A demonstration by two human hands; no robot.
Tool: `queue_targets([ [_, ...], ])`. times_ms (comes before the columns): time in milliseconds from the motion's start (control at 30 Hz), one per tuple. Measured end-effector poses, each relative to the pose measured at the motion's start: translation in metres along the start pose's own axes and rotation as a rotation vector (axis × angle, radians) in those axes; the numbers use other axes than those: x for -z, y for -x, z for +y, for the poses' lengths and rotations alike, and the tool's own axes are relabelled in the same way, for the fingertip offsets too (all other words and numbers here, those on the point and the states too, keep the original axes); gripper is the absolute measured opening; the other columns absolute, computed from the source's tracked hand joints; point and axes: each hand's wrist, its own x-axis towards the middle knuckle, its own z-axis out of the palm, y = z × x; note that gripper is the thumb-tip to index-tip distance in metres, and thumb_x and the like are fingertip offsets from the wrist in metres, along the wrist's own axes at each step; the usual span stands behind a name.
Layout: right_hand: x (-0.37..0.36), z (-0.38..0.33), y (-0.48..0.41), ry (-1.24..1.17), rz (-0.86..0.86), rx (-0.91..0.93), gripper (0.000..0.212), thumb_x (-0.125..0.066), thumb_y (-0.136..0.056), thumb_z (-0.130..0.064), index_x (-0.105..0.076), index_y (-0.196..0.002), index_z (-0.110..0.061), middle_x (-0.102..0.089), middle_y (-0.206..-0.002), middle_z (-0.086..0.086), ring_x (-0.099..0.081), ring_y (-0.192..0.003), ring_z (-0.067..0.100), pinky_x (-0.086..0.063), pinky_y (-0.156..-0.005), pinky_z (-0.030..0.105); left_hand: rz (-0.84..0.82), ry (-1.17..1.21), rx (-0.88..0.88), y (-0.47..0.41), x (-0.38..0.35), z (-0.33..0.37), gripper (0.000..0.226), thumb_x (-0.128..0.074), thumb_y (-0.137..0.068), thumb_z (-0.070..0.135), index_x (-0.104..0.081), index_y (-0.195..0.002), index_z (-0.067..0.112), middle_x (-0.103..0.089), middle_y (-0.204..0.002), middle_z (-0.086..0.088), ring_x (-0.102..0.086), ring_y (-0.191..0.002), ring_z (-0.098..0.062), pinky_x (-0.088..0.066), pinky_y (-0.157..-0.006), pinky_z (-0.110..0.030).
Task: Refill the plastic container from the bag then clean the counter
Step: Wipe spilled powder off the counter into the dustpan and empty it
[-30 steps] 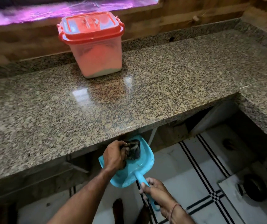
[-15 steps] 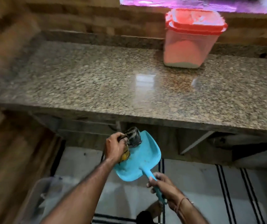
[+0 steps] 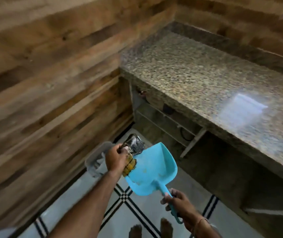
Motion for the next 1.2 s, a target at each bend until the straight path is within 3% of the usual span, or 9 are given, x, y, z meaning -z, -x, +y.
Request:
queue_targets([
  [167,-0.026,-0.012,-0.044,0.175,-0.078,-0.022,0.010,-0.063,-0.097,-0.015,-0.064,-0.096,-0.005,-0.076,-0.069,0.001,-0.058,-0.051,0.013,-0.037,-0.051,0.023,0.237,0.154,0.183,-0.003,0.036,-0.059,0.031,-0.068,-0.093,0.012,-0.068,-0.122,0.001,-0.070,-0.106,-0.005,-0.065,-0.097,-0.024,-0.048,-0.082,-0.031],
  [333,-0.071,-0.024,-0.111,0.258,-0.151,-0.057,0.014,-0.060,-0.100,-0.020,-0.062,-0.096,-0.007,-0.072,-0.065,0.001,-0.053,-0.045,0.012,-0.037,-0.049,0.021,0.378,0.163,0.286,-0.034,0.049,-0.125,0.035,-0.071,-0.089,0.025,-0.072,-0.120,0.010,-0.075,-0.107,-0.010,-0.071,-0.100,-0.030,-0.058,-0.085,-0.042],
  [500,-0.134,-0.031,-0.206,0.319,-0.144,-0.034,0.021,-0.058,-0.101,-0.023,-0.064,-0.095,-0.004,-0.068,-0.072,0.008,-0.047,-0.048,0.012,-0.035,-0.046,0.021,0.494,0.204,0.302,-0.090,0.056,-0.174,0.032,-0.072,-0.091,0.020,-0.072,-0.120,0.007,-0.074,-0.106,-0.004,-0.069,-0.094,-0.024,-0.048,-0.074,-0.026],
  [600,-0.183,-0.028,-0.273,0.347,-0.160,-0.032,0.024,-0.059,-0.100,-0.025,-0.064,-0.096,-0.003,-0.068,-0.074,0.011,-0.045,-0.043,0.011,-0.033,-0.042,0.020,0.520,0.191,0.286,-0.133,0.055,-0.211,0.025,-0.072,-0.090,0.021,-0.075,-0.112,0.010,-0.076,-0.098,-0.004,-0.071,-0.088,-0.021,-0.042,-0.060,-0.021],
  [733,-0.234,-0.019,-0.348,0.440,-0.147,-0.020,0.028,-0.064,-0.095,-0.027,-0.062,-0.106,-0.002,-0.074,-0.078,0.013,-0.048,-0.039,0.011,-0.036,-0.039,0.020,0.565,0.199,0.285,-0.176,0.049,-0.250,0.017,-0.072,-0.089,0.018,-0.076,-0.105,0.011,-0.072,-0.088,0.002,-0.068,-0.081,-0.019,-0.040,-0.057,-0.019],
  [900,-0.286,-0.015,-0.434,0.549,-0.061,0.080,0.015,-0.061,-0.094,-0.025,-0.059,-0.095,-0.010,-0.073,-0.080,0.014,-0.051,-0.046,0.015,-0.038,-0.043,0.023,0.560,0.238,0.282,-0.227,0.031,-0.311,0.021,-0.073,-0.089,0.021,-0.075,-0.108,0.013,-0.076,-0.096,0.000,-0.071,-0.087,-0.019,-0.054,-0.075,-0.029],
  [1033,-0.302,-0.001,-0.478,0.664,-0.053,0.054,0.020,-0.060,-0.091,-0.022,-0.062,-0.102,-0.006,-0.075,-0.091,0.016,-0.055,-0.056,0.017,-0.038,-0.046,0.022,0.550,0.230,0.313,-0.248,0.019,-0.349,0.022,-0.072,-0.090,0.024,-0.075,-0.109,0.012,-0.077,-0.099,-0.002,-0.071,-0.088,-0.018,-0.049,-0.072,-0.024],
  [1200,-0.296,0.009,-0.481,0.638,-0.035,0.005,0.023,-0.056,-0.093,-0.020,-0.062,-0.110,-0.005,-0.070,-0.079,0.011,-0.050,-0.047,0.011,-0.036,-0.039,0.019,0.556,0.224,0.379,-0.250,0.011,-0.373,0.019,-0.072,-0.091,0.027,-0.075,-0.104,0.014,-0.076,-0.095,0.000,-0.070,-0.087,-0.018,-0.048,-0.072,-0.025],
])
